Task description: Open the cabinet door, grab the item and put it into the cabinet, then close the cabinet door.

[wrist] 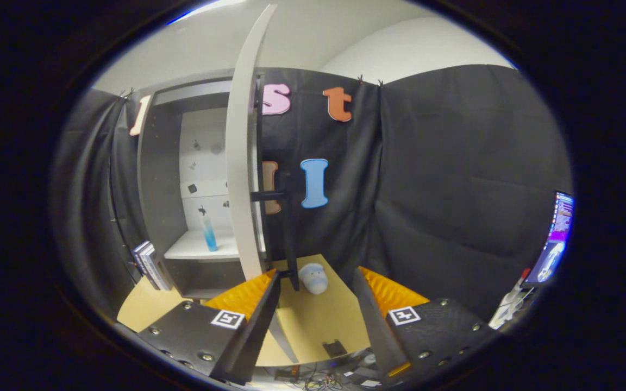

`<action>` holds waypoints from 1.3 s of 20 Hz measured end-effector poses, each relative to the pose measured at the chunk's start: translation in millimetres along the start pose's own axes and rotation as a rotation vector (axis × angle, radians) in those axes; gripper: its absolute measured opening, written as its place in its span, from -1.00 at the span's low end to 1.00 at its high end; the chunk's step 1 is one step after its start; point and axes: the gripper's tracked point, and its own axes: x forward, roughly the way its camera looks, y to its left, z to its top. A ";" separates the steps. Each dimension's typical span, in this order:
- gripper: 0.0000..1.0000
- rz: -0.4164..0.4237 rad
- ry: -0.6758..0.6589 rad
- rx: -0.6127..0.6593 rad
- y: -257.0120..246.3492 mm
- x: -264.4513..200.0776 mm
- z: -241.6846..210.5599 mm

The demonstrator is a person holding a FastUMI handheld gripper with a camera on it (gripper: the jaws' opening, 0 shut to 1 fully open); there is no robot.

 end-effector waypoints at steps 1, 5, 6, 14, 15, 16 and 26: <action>0.63 0.024 0.000 0.006 6.6 -3.0 -0.9; 0.62 0.158 -0.005 0.033 49.9 -9.0 -9.8; 0.62 0.181 -0.007 0.024 60.1 -7.3 -11.0; 0.63 0.380 0.003 0.010 162.1 5.3 -25.4; 0.63 0.383 -0.005 0.009 170.9 9.7 -24.5; 0.63 0.393 -0.012 0.003 181.6 12.9 -24.2; 0.80 0.443 -0.047 -0.056 299.3 65.2 -15.3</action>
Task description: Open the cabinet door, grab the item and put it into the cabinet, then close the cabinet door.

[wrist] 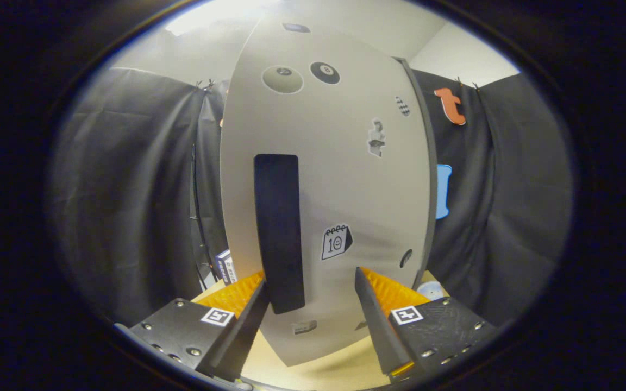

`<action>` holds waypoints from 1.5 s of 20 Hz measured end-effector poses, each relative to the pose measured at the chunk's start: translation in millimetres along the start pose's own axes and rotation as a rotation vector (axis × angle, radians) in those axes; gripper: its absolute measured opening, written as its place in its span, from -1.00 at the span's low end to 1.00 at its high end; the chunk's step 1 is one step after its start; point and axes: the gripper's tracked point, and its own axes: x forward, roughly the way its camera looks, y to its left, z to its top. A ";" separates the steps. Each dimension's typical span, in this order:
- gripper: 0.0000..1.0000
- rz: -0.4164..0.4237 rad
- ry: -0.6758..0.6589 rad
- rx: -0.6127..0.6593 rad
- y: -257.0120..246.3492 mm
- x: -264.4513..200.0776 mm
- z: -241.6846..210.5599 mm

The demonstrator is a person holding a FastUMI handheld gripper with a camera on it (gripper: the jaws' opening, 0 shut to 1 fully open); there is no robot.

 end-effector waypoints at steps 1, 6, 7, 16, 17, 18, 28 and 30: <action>0.81 0.002 0.000 0.005 7.4 10.6 0.0; 0.85 -0.006 -0.014 -0.002 30.4 61.3 6.0; 0.85 -0.014 -0.021 -0.018 34.7 71.9 7.6; 0.93 -0.067 -0.050 -0.070 56.8 153.2 16.9; 0.93 -0.078 -0.054 -0.070 57.4 158.7 18.3; 0.94 -0.085 -0.056 -0.067 57.0 159.2 18.5; 0.94 -0.108 -0.083 -0.032 61.4 158.5 28.5; 0.94 -0.105 -0.077 -0.038 60.5 143.3 27.9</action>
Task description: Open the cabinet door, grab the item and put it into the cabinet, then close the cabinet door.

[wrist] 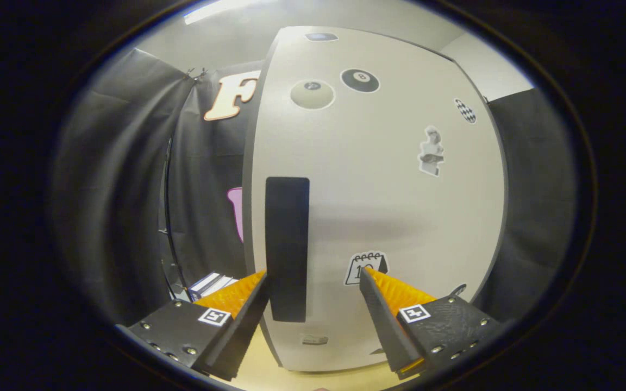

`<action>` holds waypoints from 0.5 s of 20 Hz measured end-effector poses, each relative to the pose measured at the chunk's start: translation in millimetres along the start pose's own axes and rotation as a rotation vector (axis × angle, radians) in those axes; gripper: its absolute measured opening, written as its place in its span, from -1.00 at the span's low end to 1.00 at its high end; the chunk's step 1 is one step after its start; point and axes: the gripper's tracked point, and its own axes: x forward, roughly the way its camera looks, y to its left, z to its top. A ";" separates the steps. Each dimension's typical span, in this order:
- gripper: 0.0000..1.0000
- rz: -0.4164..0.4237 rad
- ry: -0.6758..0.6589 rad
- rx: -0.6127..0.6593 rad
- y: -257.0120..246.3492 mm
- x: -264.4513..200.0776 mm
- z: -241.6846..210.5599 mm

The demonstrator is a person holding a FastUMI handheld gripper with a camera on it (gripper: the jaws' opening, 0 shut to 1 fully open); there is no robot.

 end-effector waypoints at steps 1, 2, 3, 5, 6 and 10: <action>0.94 0.002 0.003 -0.006 -0.8 -8.1 0.7; 0.94 0.004 0.001 -0.009 -2.1 -16.7 2.5; 0.94 0.003 0.000 -0.012 -4.4 -27.8 3.4; 0.94 0.000 -0.001 -0.011 -9.6 -46.5 7.7; 0.94 -0.002 0.002 -0.010 -9.4 -48.5 9.4; 0.94 -0.040 -0.018 -0.030 -34.3 -103.6 24.9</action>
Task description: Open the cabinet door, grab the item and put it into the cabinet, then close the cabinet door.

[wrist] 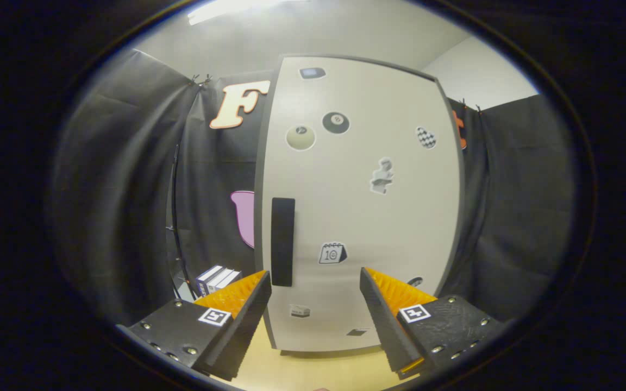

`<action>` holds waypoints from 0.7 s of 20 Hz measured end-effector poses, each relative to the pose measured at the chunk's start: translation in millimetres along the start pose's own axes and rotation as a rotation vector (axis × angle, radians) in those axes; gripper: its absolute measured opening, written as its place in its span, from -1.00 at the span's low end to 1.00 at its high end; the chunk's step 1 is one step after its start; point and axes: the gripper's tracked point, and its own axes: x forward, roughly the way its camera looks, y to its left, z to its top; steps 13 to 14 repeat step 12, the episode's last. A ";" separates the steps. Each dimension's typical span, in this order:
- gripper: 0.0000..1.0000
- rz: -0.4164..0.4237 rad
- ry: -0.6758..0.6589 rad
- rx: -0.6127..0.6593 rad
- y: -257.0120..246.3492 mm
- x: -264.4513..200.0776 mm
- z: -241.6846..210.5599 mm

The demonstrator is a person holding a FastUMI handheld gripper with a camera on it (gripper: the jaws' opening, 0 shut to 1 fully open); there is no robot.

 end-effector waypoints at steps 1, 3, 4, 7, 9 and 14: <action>0.93 -0.011 0.000 -0.002 -4.7 -7.6 0.3; 0.94 -0.035 -0.003 0.003 -16.2 -27.9 2.3; 0.93 -0.039 -0.003 0.005 -20.5 -37.0 2.7; 0.94 -0.066 -0.002 -0.002 -34.1 -64.5 2.2; 0.94 -0.074 -0.002 0.003 -38.0 -73.1 2.4; 0.94 -0.089 -0.004 -0.001 -46.4 -89.7 3.9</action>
